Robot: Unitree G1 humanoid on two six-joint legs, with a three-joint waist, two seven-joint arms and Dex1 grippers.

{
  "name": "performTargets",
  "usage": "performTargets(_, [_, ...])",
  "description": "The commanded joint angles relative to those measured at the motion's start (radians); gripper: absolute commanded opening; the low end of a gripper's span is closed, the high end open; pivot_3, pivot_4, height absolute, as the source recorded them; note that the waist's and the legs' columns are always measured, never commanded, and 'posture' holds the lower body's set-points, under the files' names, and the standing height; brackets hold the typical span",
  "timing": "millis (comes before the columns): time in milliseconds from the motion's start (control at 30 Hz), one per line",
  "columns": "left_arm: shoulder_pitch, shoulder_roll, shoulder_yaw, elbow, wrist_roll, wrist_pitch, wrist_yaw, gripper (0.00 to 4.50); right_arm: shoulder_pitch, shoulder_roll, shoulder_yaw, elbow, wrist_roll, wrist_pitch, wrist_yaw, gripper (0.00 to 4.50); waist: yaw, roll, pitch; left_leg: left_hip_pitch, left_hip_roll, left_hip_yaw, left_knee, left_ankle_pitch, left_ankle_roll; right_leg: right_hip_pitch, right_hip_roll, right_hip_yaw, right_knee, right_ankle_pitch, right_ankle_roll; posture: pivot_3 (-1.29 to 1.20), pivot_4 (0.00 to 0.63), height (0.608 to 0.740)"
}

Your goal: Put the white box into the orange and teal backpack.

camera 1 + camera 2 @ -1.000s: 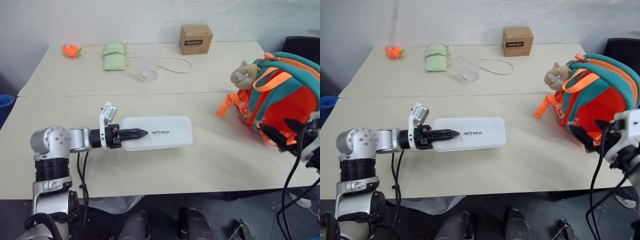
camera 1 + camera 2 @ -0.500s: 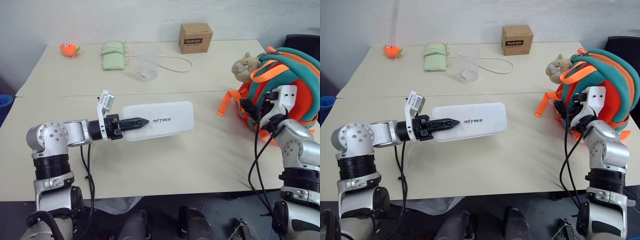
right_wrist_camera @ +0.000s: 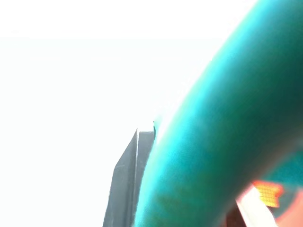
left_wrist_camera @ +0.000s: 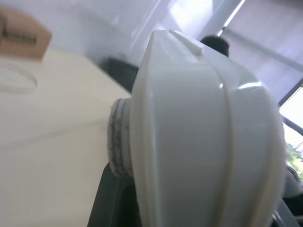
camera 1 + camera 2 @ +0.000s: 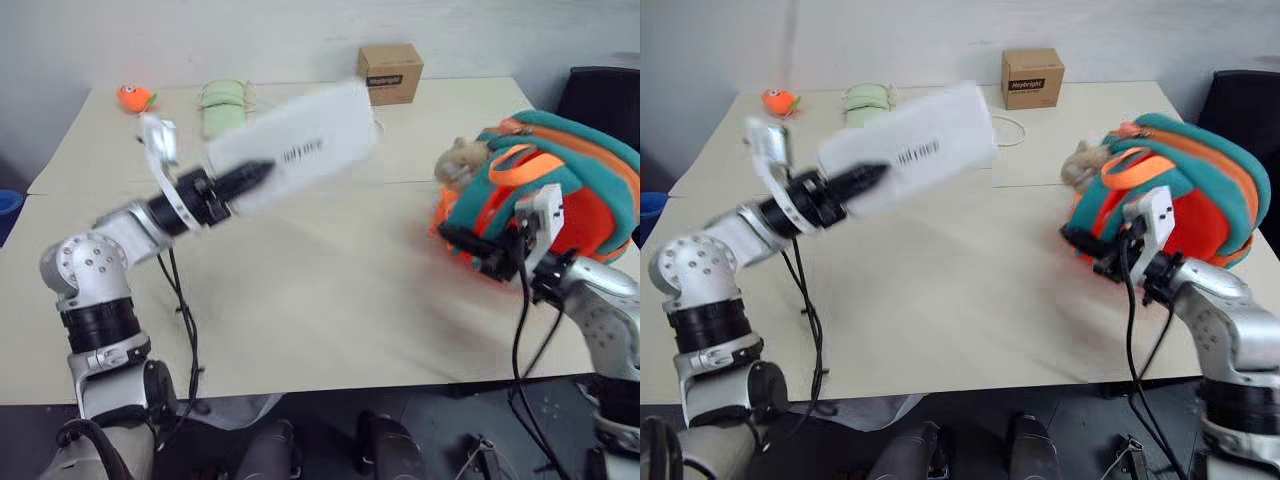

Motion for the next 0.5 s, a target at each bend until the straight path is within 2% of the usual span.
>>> performTargets(33, [0.012, 0.015, -0.021, -0.054, -0.043, -0.041, -0.046, 1.19, 0.08, -0.118, -0.031, -0.205, 0.193, 0.116, 0.151, 0.03, 0.001, 0.0, 0.0, 0.0, 0.0, 0.001, 0.0, -0.001, 0.0, 0.0, 0.0, 0.0, 0.0, 0.0, 0.0, 0.0, 0.15, 0.74])
performTargets(167, [0.041, 0.045, -0.049, -0.096, -0.094, -0.026, -0.103, 1.19, 0.142, -0.24, -0.131, -0.284, 0.39, 0.224, 0.214, 0.03, 0.002, -0.005, 0.003, 0.0, 0.0, 0.0, 0.001, -0.001, 0.001, 0.0, -0.002, 0.0, 0.0, 0.0, 0.0, 0.0, 0.15, 0.74])
performTargets(300, [0.061, 0.067, -0.068, -0.116, -0.13, -0.029, -0.142, 1.19, 0.2, -0.303, -0.212, -0.283, 0.5, 0.285, 0.238, 0.03, 0.016, -0.008, 0.005, 0.0, 0.002, -0.001, 0.001, -0.002, -0.001, 0.0, -0.004, 0.0, -0.001, 0.001, -0.001, 0.0, 0.15, 0.74])
performTargets(433, [0.086, 0.088, -0.094, -0.13, -0.144, -0.04, -0.192, 1.19, 0.266, -0.354, -0.258, -0.257, 0.489, 0.311, 0.27, 0.03, 0.021, -0.008, 0.005, 0.0, 0.003, -0.001, 0.001, -0.004, -0.004, 0.0, -0.004, 0.005, -0.001, 0.001, -0.001, 0.0, 0.15, 0.74])
performTargets(500, [0.117, 0.114, -0.159, -0.152, -0.102, -0.077, -0.253, 1.19, 0.297, -0.38, -0.273, -0.224, 0.462, 0.31, 0.31, 0.03, 0.022, -0.008, 0.005, 0.0, 0.003, -0.001, 0.002, -0.003, -0.001, 0.001, -0.004, 0.006, -0.002, 0.001, -0.001, 0.0, 0.15, 0.74])
